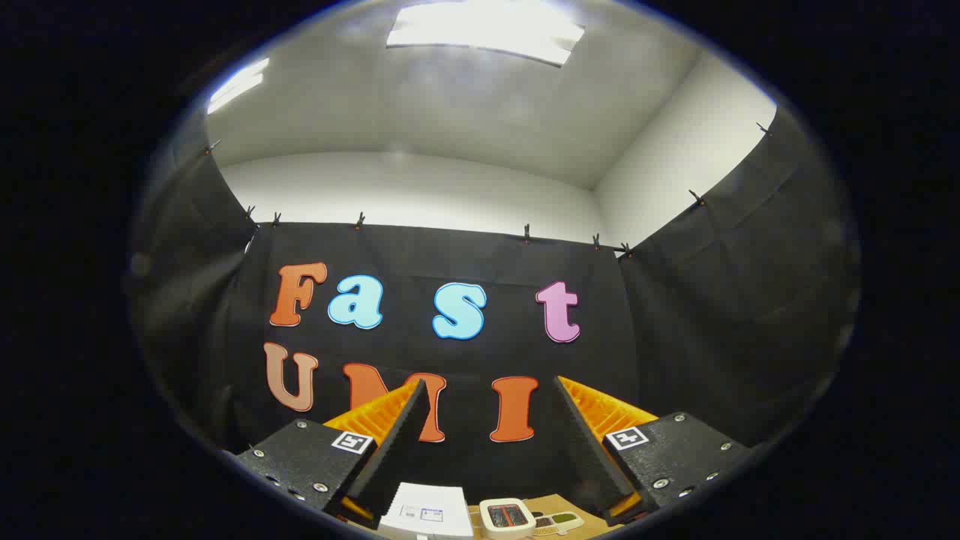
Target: Open the microwave, put the food inside, and close the microwave door.
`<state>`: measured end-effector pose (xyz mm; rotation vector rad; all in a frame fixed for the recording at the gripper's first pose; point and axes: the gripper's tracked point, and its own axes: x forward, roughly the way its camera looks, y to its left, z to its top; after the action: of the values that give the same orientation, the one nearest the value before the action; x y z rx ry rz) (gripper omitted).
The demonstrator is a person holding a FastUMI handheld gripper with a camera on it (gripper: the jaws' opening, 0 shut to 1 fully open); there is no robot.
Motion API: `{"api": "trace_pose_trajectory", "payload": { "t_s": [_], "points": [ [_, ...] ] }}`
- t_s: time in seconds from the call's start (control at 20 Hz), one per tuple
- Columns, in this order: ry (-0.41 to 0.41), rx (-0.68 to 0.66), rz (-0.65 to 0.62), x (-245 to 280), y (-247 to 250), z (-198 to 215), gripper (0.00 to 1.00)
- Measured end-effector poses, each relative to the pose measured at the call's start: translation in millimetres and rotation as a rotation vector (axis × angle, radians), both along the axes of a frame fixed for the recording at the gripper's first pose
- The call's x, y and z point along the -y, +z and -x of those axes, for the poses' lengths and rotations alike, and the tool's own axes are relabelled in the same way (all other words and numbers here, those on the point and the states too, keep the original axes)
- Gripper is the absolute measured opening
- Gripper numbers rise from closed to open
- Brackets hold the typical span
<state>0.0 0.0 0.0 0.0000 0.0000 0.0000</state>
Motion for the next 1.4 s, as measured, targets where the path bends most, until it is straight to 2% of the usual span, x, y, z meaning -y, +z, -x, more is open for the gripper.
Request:
{"api": "trace_pose_trajectory", "payload": {
  "t_s": [0.4,0.95,1.15,1.4],
  "points": [
    [0.020,0.012,0.045,-7.0,-1.0,-3.8,0.97],
    [0.042,-0.029,0.038,-21.5,-21.9,-6.7,0.97],
    [0.051,-0.070,0.025,-29.0,-43.2,-7.1,0.97],
    [0.080,-0.168,0.000,-48.8,-98.8,-2.1,0.97]
  ]
}}
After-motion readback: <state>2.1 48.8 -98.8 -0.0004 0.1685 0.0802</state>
